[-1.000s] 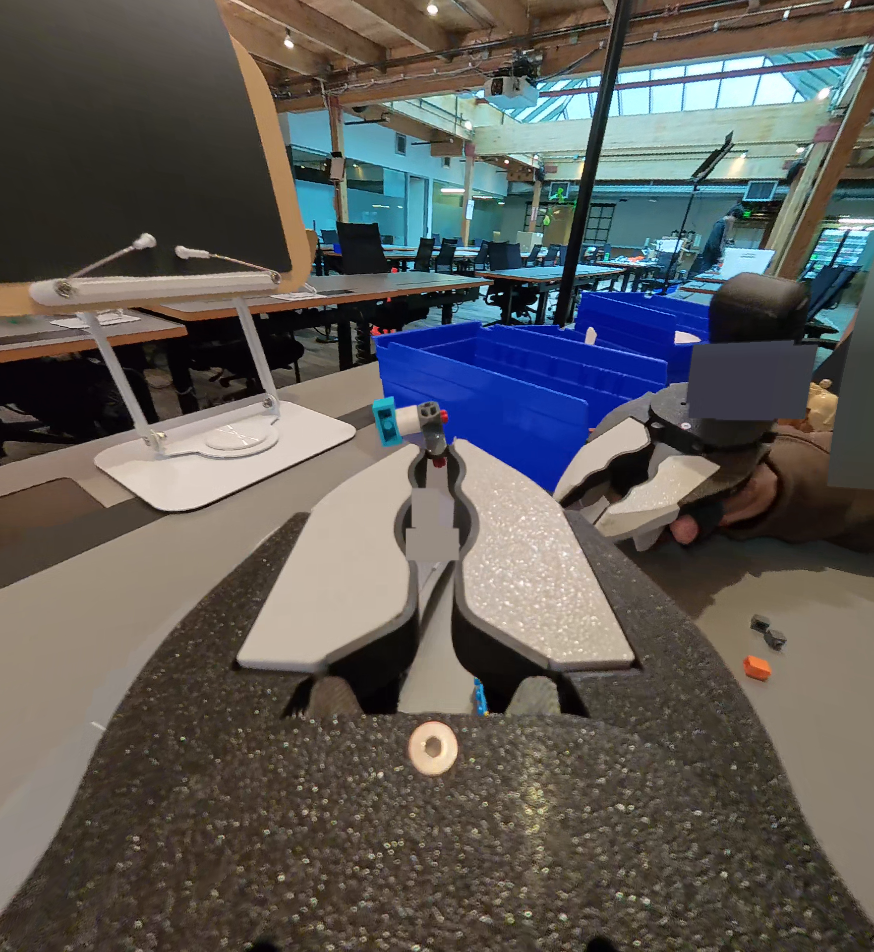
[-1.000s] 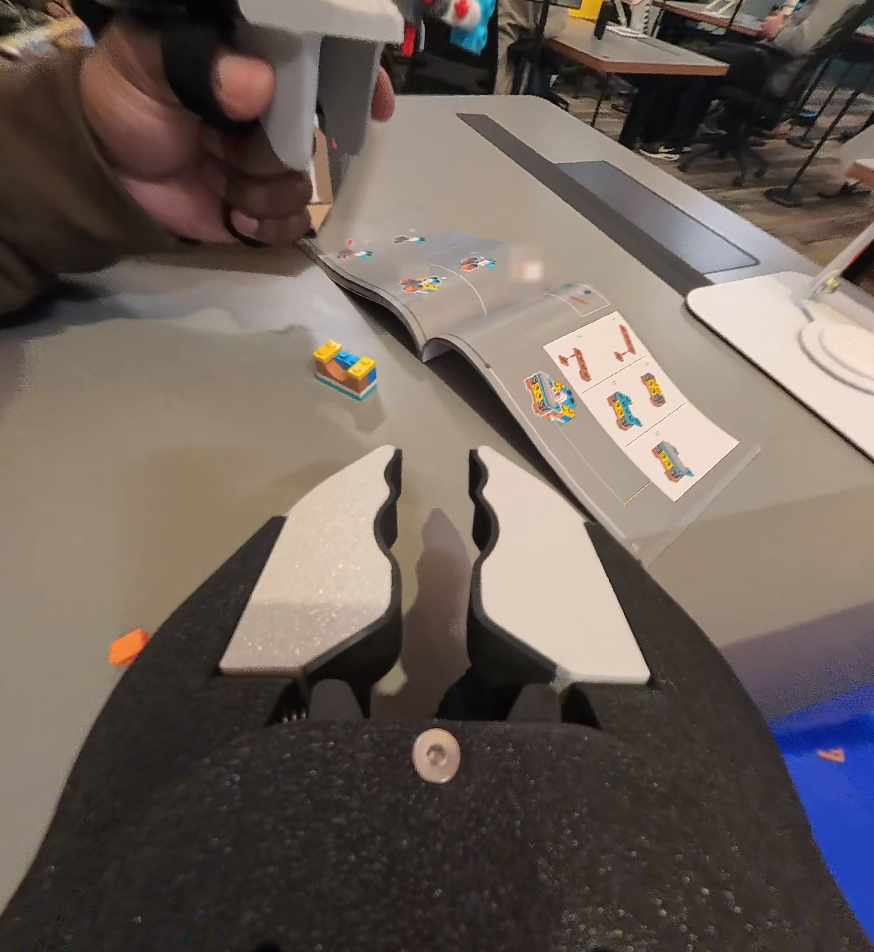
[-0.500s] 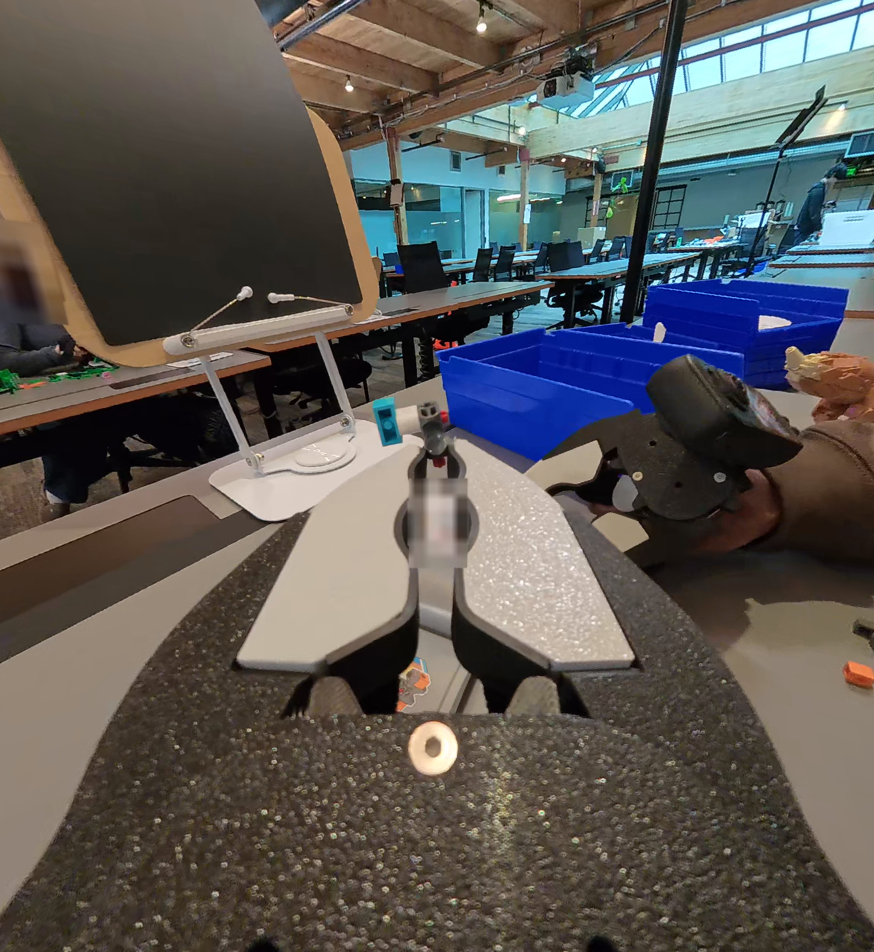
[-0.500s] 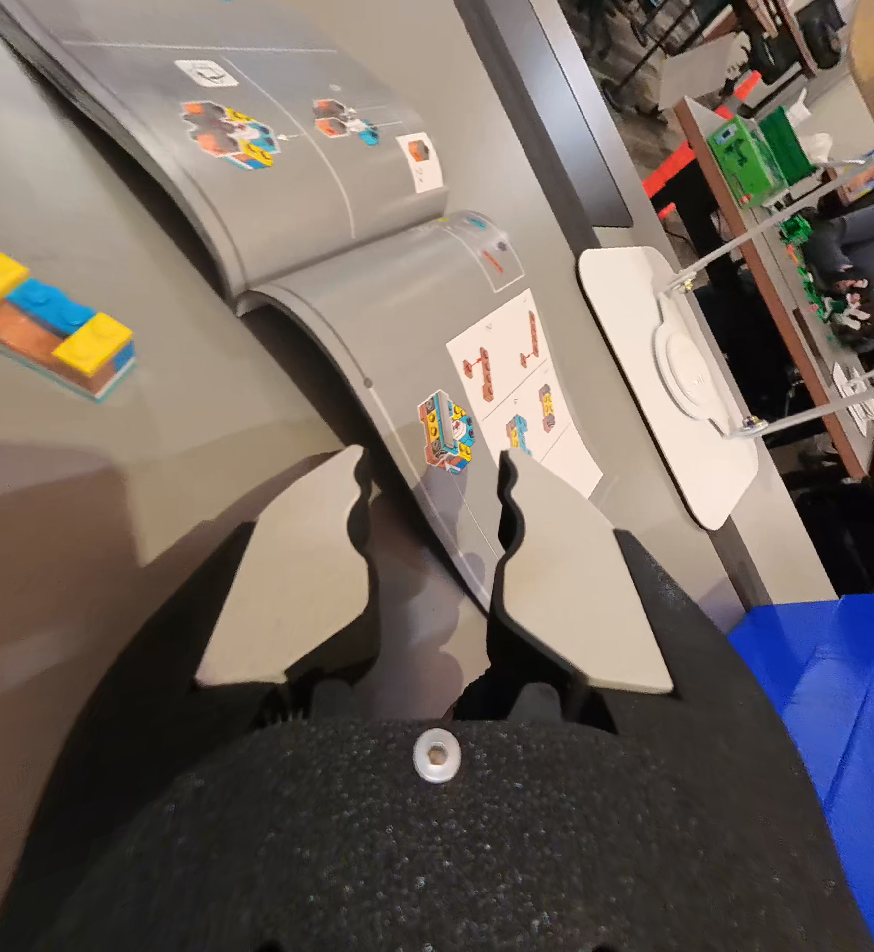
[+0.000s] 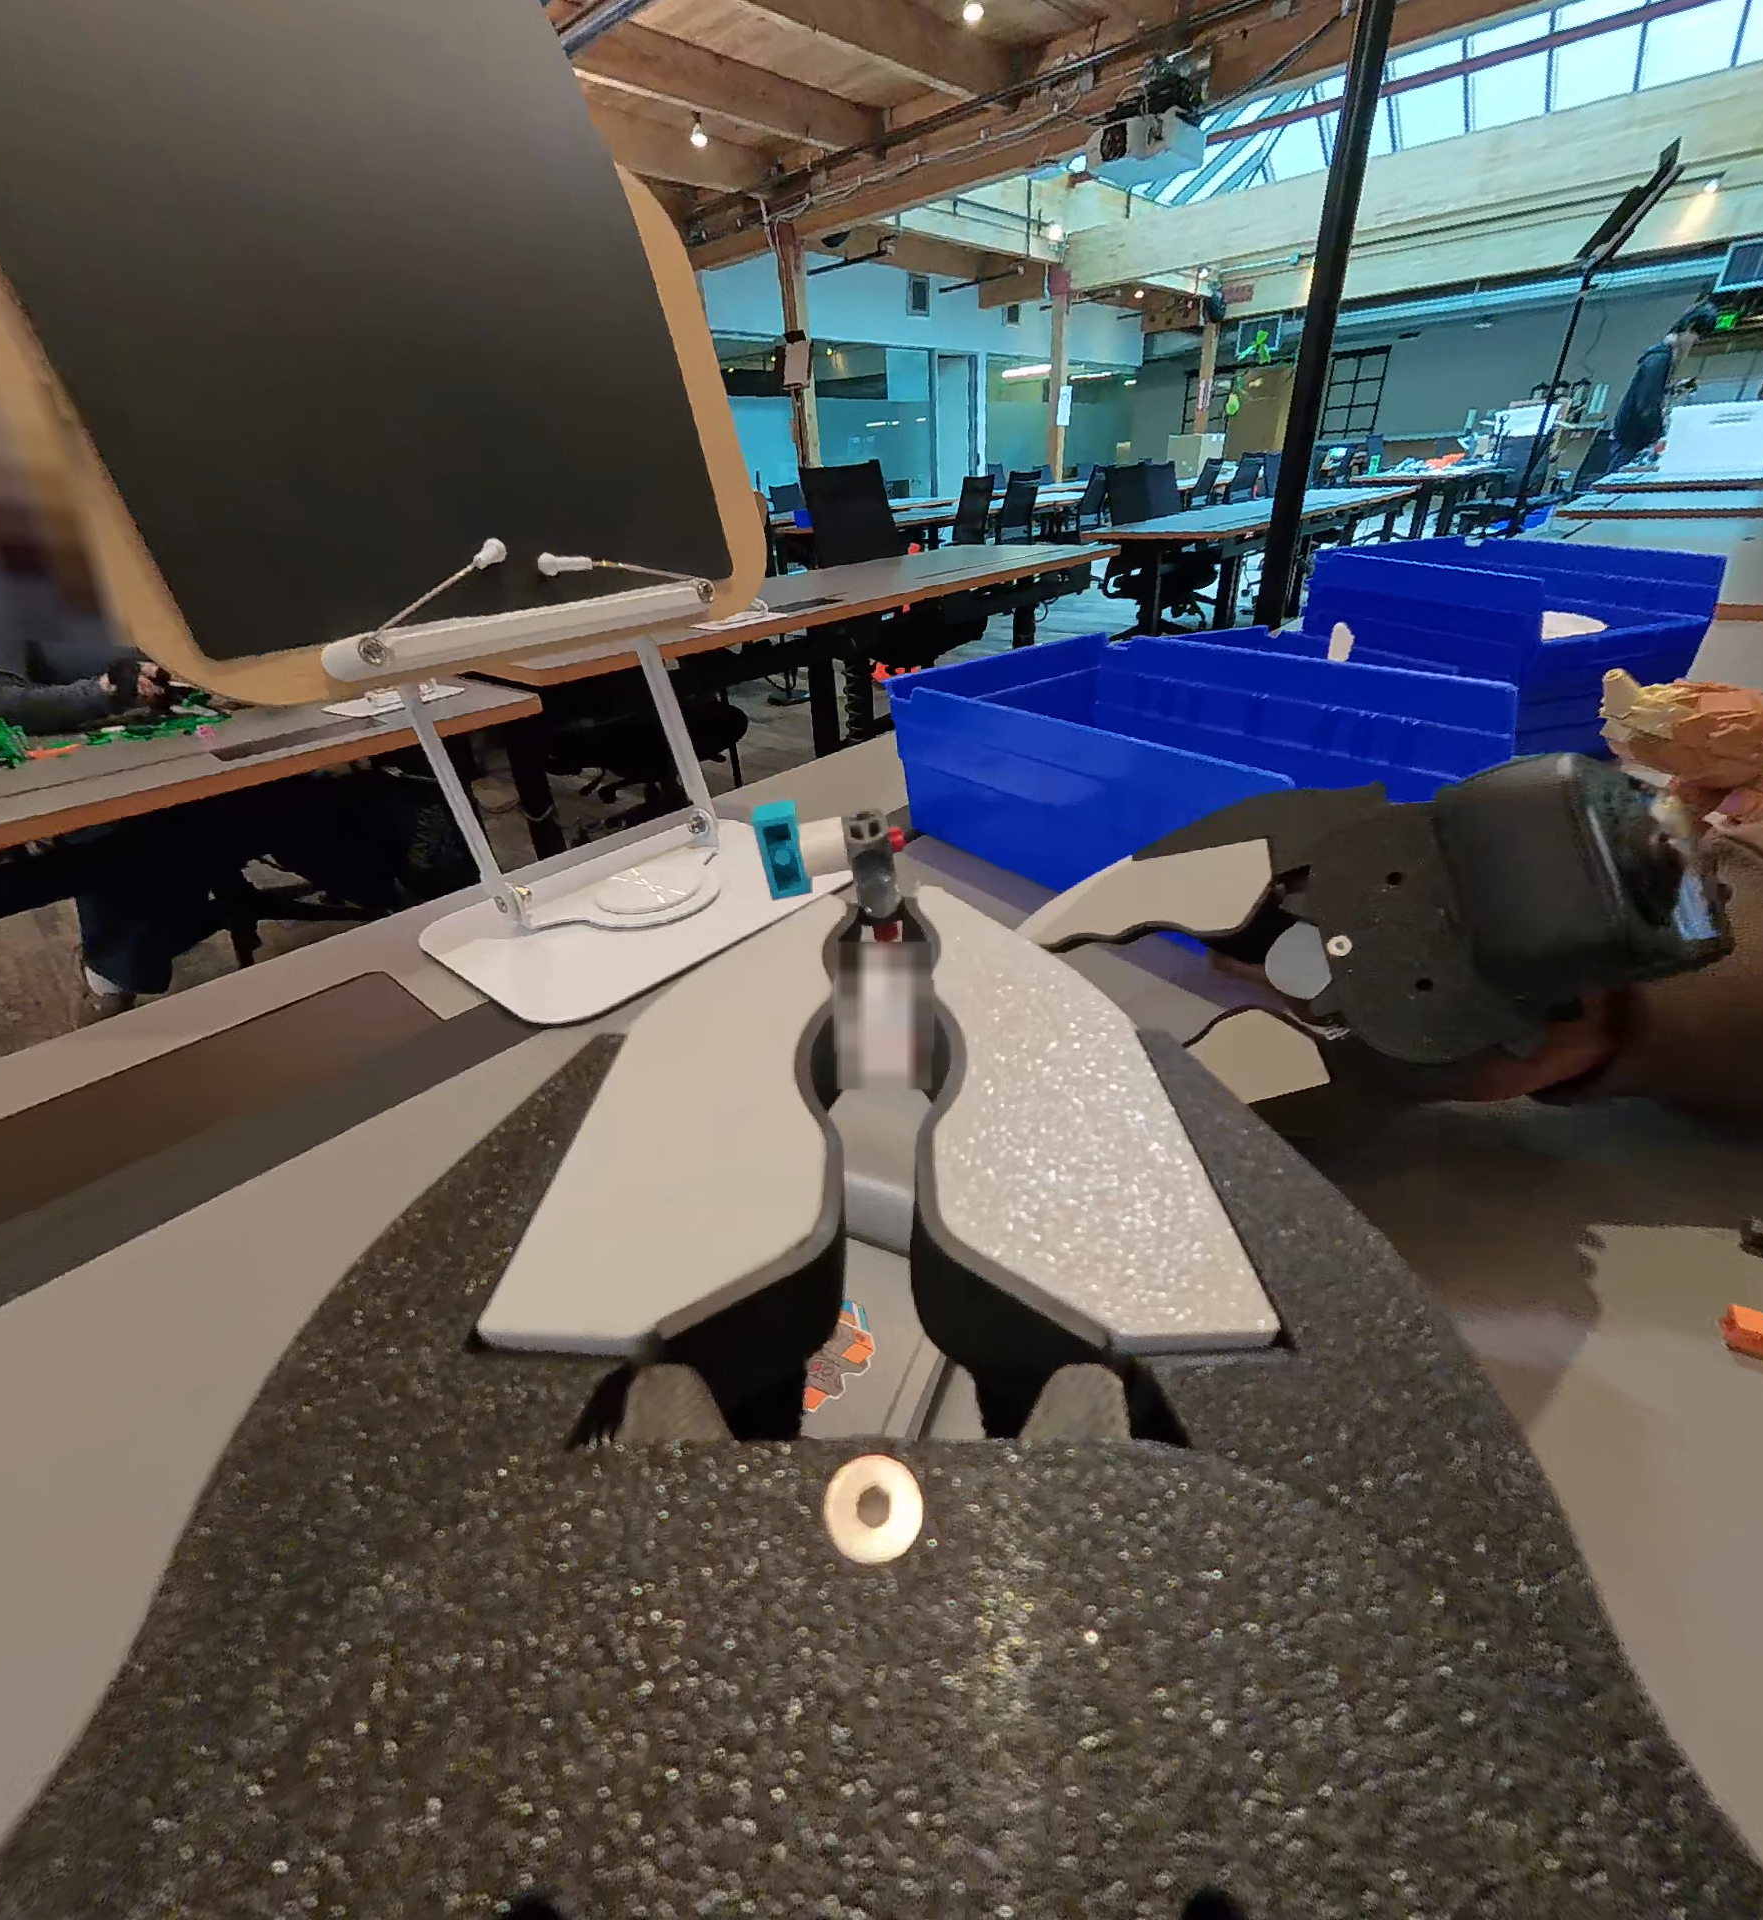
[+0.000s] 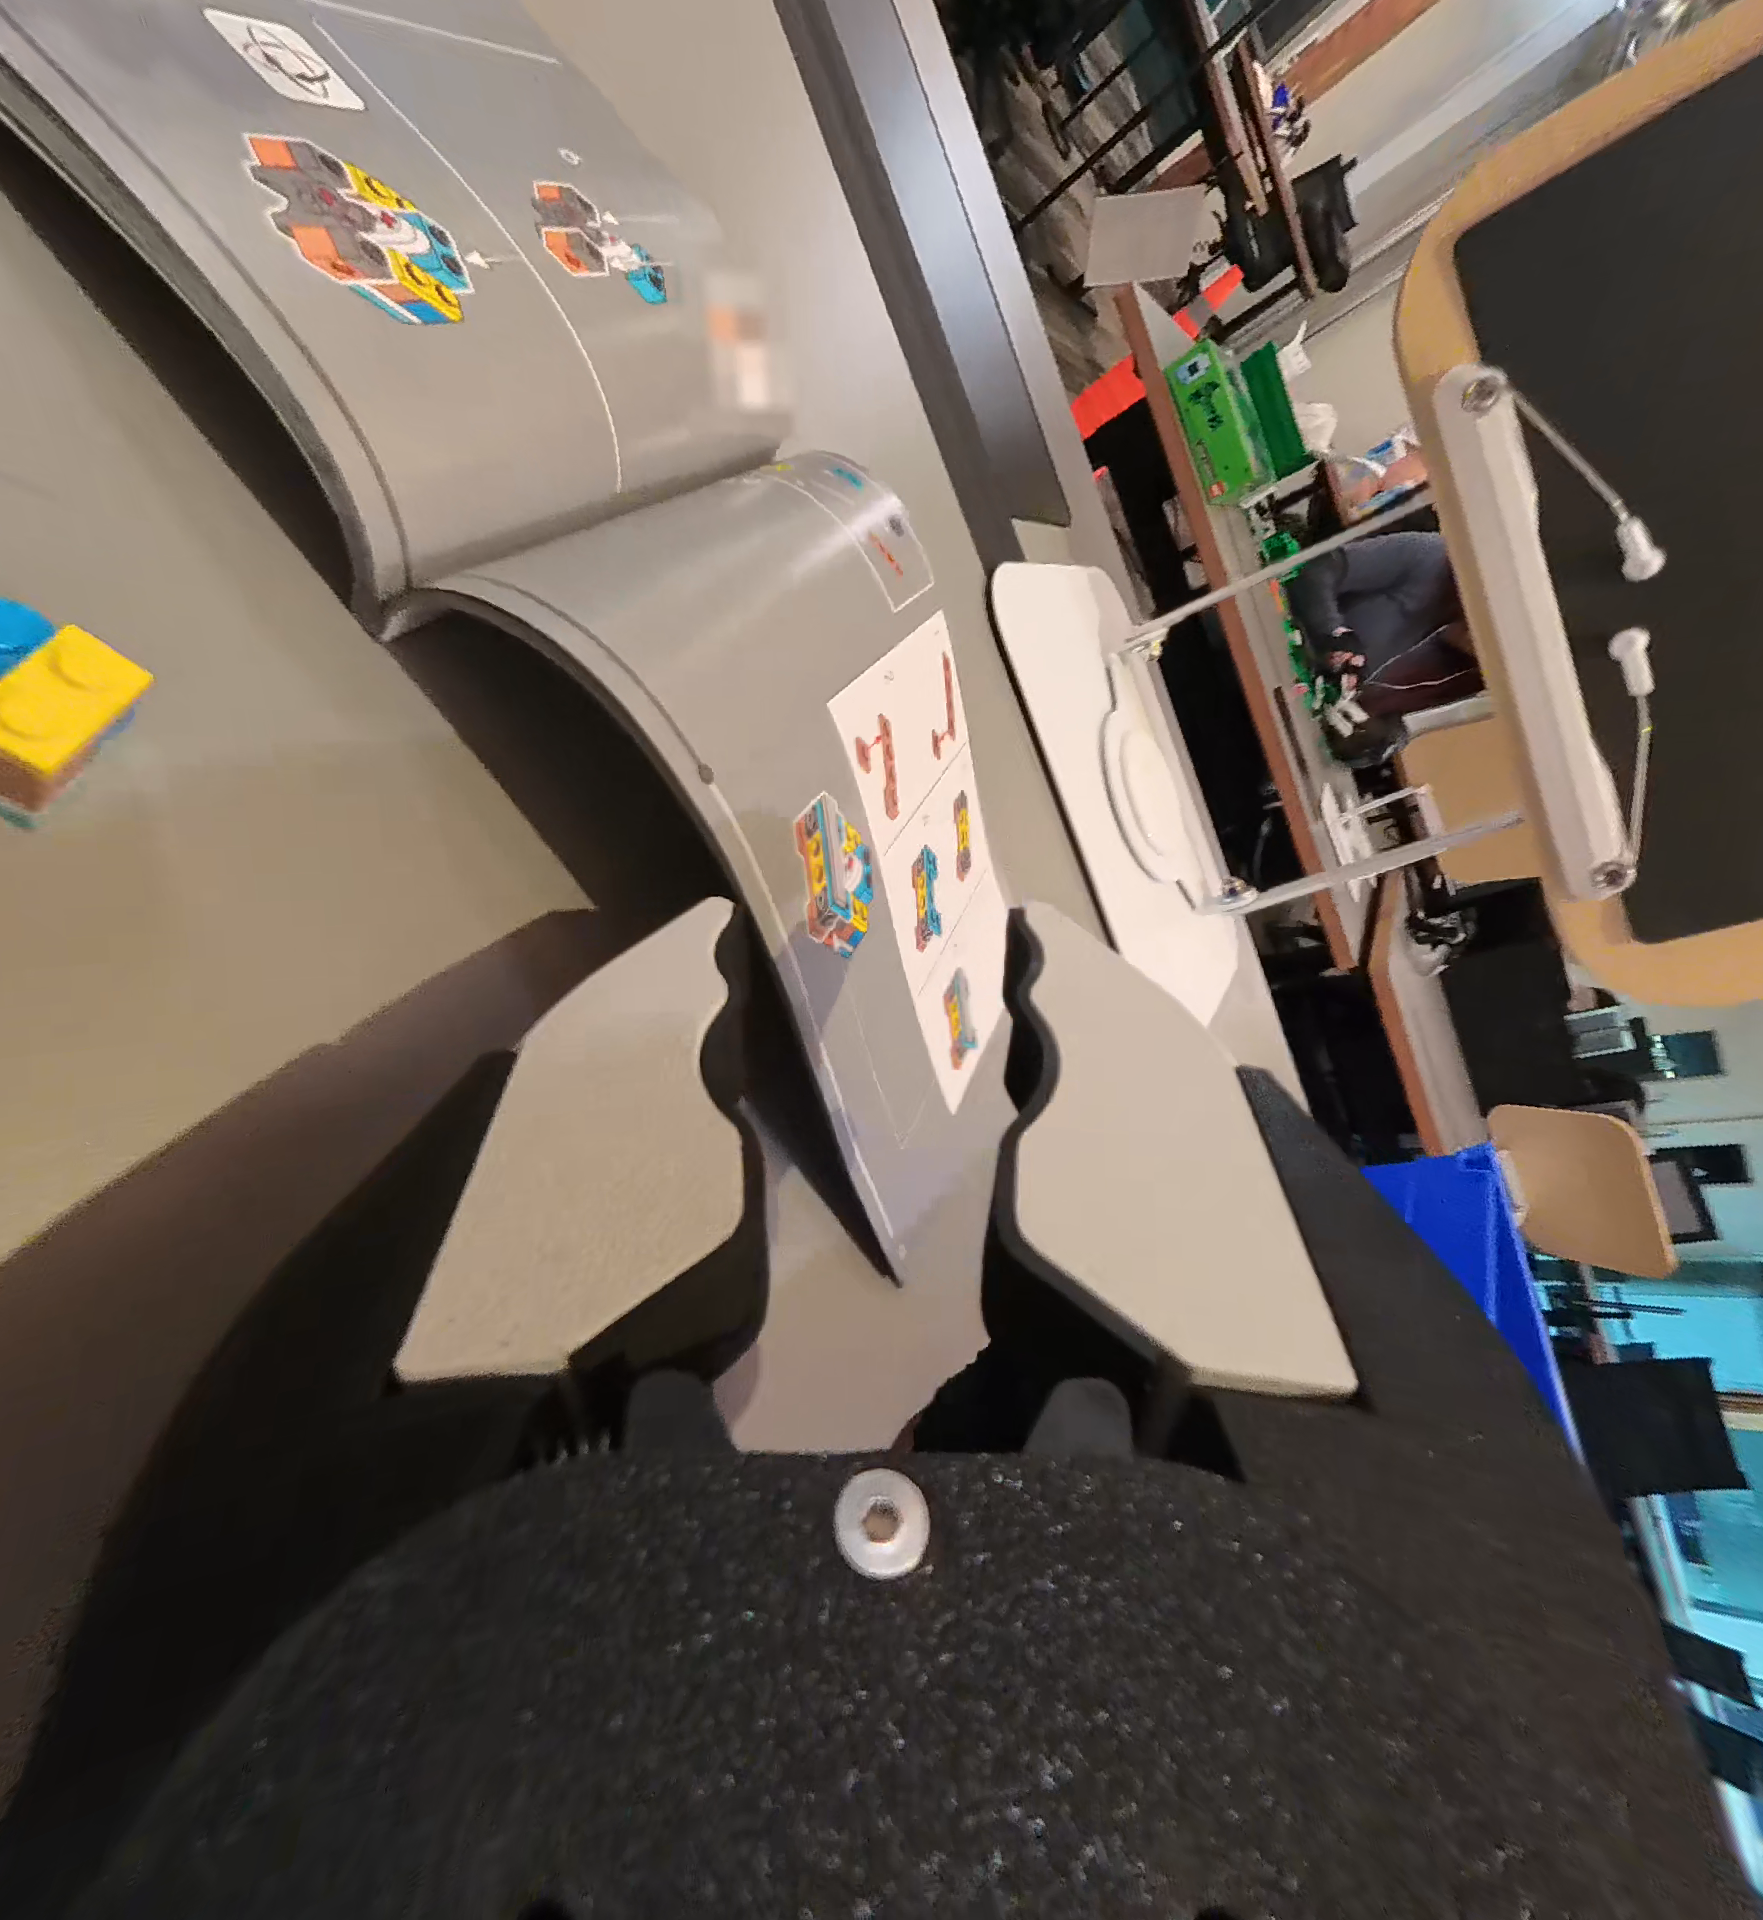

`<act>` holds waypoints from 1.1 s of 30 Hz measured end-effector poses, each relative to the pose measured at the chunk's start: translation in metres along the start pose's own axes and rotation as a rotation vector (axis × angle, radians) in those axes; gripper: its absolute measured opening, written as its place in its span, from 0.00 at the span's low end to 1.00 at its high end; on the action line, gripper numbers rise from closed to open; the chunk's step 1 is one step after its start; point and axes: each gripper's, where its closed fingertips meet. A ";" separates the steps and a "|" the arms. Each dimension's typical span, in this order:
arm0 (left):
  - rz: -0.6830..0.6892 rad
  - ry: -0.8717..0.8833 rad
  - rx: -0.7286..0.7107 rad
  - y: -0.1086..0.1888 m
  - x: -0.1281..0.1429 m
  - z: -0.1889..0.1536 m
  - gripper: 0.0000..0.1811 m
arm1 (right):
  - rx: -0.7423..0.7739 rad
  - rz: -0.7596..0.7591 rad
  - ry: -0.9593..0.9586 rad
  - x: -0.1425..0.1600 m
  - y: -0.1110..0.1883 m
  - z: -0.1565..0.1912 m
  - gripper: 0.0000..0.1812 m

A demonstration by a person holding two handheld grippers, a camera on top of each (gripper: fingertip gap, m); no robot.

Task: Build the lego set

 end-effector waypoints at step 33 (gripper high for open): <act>0.062 0.034 0.036 -0.006 0.018 -0.006 0.04 | 0.045 0.026 0.017 -0.021 0.012 -0.008 0.26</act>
Point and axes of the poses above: each gripper's, where its closed fingertips meet, y back along the fingers, x out of its underside, z = x × y across the jaws, and after that the axes turned 8 degrees about -x, right-handed
